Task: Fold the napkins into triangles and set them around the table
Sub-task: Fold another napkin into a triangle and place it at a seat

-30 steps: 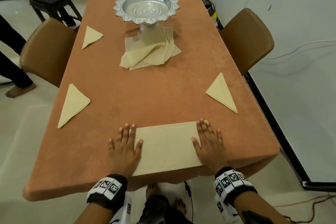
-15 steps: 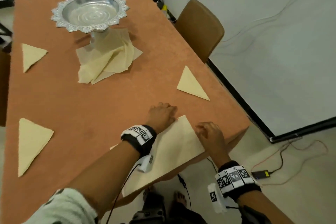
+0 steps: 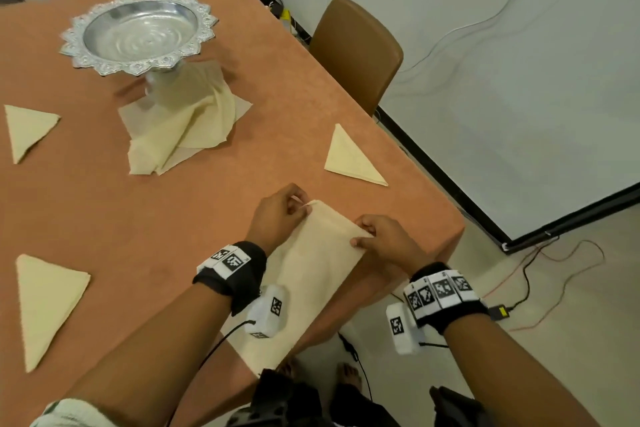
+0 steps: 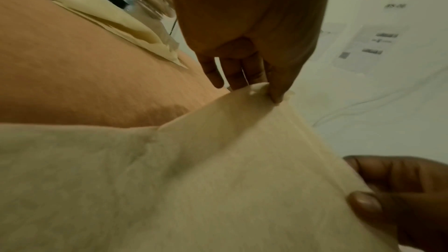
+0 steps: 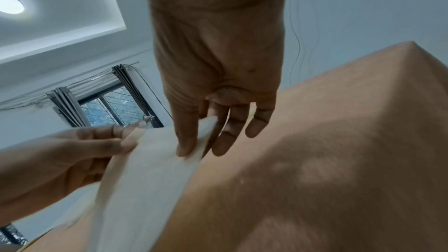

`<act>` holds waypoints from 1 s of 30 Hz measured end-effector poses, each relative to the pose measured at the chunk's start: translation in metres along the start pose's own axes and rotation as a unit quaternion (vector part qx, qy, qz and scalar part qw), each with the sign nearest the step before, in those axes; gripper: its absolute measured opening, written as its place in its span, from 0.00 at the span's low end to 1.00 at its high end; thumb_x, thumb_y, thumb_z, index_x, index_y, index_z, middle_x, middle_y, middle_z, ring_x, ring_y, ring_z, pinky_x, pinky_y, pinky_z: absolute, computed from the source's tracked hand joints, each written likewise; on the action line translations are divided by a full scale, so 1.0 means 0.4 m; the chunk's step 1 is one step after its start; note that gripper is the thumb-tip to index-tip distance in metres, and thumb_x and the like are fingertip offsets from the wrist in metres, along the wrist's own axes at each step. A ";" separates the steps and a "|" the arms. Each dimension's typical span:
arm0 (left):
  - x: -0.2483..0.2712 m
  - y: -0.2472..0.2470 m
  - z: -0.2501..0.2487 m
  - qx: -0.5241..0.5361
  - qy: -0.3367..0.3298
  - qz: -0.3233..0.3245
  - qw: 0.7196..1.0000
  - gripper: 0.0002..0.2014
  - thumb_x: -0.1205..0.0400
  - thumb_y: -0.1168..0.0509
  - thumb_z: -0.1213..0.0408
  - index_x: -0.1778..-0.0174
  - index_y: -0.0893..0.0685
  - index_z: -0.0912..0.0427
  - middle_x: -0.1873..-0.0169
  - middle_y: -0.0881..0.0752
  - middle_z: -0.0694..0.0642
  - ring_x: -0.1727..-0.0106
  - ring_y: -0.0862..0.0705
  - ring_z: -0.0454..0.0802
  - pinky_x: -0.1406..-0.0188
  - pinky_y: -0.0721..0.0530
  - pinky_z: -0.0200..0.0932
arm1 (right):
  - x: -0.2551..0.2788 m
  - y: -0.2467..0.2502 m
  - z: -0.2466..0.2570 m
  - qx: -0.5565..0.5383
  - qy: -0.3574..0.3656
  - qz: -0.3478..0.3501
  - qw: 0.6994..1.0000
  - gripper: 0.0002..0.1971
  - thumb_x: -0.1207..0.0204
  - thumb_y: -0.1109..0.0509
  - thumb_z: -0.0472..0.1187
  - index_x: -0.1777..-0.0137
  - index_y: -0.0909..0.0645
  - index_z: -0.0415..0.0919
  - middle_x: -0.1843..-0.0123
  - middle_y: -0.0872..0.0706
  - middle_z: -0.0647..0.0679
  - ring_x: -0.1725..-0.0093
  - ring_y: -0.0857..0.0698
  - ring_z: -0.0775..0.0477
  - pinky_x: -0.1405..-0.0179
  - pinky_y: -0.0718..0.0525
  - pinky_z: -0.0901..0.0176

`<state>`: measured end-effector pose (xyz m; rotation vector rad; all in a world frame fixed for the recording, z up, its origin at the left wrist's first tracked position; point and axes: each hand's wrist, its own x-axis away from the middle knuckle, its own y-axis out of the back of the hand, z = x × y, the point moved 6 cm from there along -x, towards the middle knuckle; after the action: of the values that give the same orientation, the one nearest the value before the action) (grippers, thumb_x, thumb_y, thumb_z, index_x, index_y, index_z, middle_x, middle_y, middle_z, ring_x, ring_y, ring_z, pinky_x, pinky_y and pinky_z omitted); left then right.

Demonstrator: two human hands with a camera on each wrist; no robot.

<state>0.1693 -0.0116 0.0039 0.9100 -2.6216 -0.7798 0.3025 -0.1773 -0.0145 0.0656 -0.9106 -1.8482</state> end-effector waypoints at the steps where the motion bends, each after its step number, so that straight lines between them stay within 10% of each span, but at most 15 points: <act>1: 0.002 0.028 0.008 0.042 0.011 -0.011 0.999 0.06 0.23 0.28 0.62 0.53 0.18 0.49 0.72 0.16 0.46 0.69 0.21 0.38 0.66 0.25 0.37 | -0.013 0.011 0.018 -0.005 0.004 0.013 1.000 0.07 0.28 0.24 0.39 0.50 0.16 0.41 0.59 0.16 0.54 0.58 0.18 0.55 0.63 0.26 0.69; 14: -0.165 0.263 0.102 -0.064 0.097 -0.098 0.988 0.08 0.22 0.30 0.59 0.49 0.13 0.53 0.57 0.15 0.50 0.51 0.17 0.49 0.51 0.21 0.45 | -0.424 0.027 0.378 0.308 0.157 0.103 0.933 0.12 0.26 0.26 0.37 0.43 0.14 0.37 0.46 0.13 0.45 0.52 0.20 0.49 0.55 0.31 0.62; 22: -0.267 0.387 0.209 -0.060 0.196 -0.186 0.961 0.05 0.22 0.30 0.62 0.53 0.11 0.56 0.56 0.11 0.56 0.50 0.15 0.55 0.47 0.18 0.48 | -0.662 -0.015 0.462 0.317 0.203 0.041 0.926 0.07 0.26 0.28 0.37 0.49 0.14 0.41 0.50 0.12 0.43 0.49 0.16 0.41 0.57 0.23 0.57; 30: -0.214 0.401 0.215 -0.121 0.143 -0.257 0.948 0.05 0.20 0.32 0.58 0.55 0.11 0.50 0.61 0.14 0.47 0.53 0.17 0.49 0.54 0.21 0.46 | -0.611 -0.042 0.478 0.313 0.329 -0.099 0.885 0.10 0.21 0.34 0.40 0.49 0.11 0.48 0.54 0.11 0.50 0.49 0.20 0.42 0.52 0.27 0.47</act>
<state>0.1211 0.1832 0.0181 1.5244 -2.0005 -0.9728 0.3220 0.1303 0.0264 1.1530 -0.9797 -1.4632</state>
